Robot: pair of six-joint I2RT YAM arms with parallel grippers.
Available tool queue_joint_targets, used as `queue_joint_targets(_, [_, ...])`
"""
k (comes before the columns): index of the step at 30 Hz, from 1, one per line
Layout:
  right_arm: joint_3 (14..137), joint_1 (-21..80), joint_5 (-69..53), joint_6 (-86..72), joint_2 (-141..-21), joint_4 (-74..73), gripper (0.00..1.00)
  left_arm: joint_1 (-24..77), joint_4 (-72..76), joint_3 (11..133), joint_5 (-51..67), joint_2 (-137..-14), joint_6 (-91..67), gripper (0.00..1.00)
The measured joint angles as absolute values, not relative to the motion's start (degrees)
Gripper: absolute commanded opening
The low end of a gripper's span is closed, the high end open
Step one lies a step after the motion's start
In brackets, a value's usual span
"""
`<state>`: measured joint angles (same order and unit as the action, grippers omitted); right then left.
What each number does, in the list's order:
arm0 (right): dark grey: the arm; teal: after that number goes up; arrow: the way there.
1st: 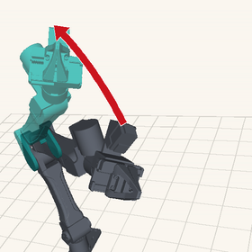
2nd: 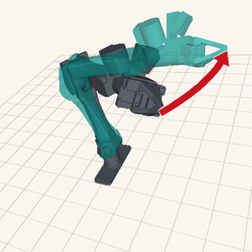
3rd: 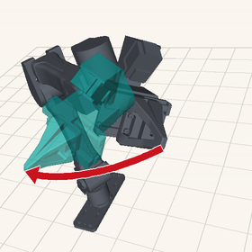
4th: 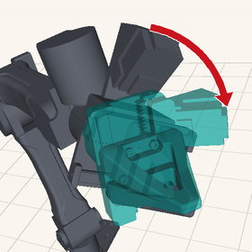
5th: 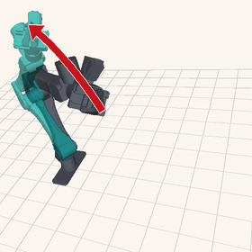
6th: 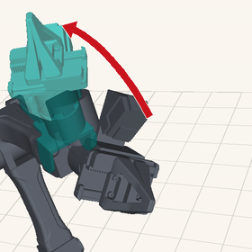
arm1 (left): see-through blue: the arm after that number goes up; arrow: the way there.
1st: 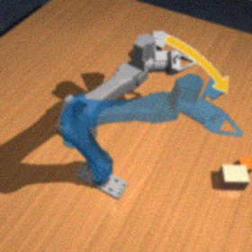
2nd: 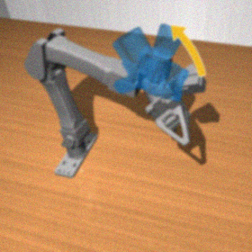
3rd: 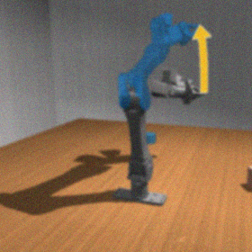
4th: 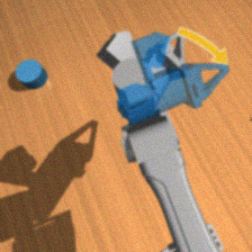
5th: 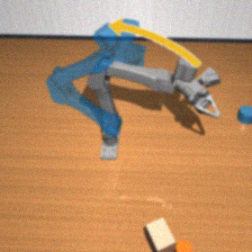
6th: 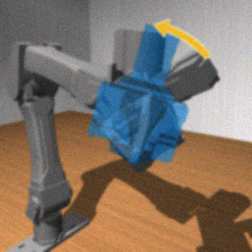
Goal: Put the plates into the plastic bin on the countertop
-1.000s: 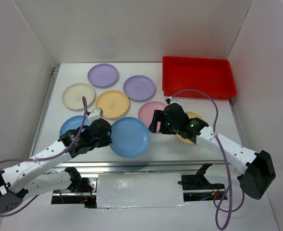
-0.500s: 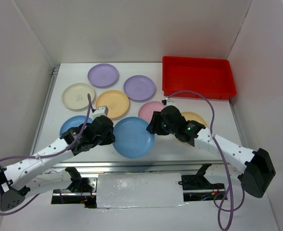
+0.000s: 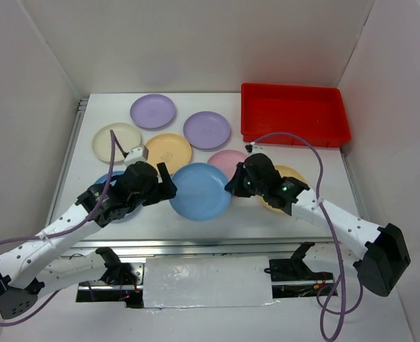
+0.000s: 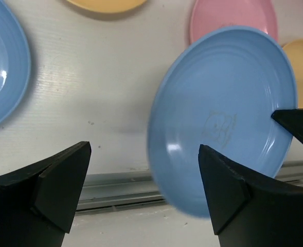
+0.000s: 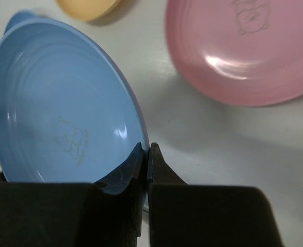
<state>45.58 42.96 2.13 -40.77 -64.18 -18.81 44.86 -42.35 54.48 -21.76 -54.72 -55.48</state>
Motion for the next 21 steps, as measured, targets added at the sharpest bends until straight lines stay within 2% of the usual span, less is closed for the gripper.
queue_joint_targets(4, [49.45, 35.29, 3.88, -41.34, -64.86, -22.83, 0.0, 44.64, -45.45, 58.54, -25.45, -52.84, -57.12, 0.99])
queue_joint_targets(10, [62.04, 15.42, 8.27, -43.99, -74.48, -23.68, 0.0, 44.34, -51.51, 61.8, -30.46, -47.79, -56.69, 0.99])
queue_joint_targets(15, [77.36, 3.14, 11.05, -48.05, -91.79, -25.41, 0.0, 44.27, -52.16, 62.3, -29.1, -46.7, -51.16, 0.99])
queue_joint_targets(21, [102.98, -1.69, 13.15, -48.49, -116.81, -31.05, 0.0, 44.01, -53.21, 61.87, -27.7, -48.8, -45.32, 0.99])
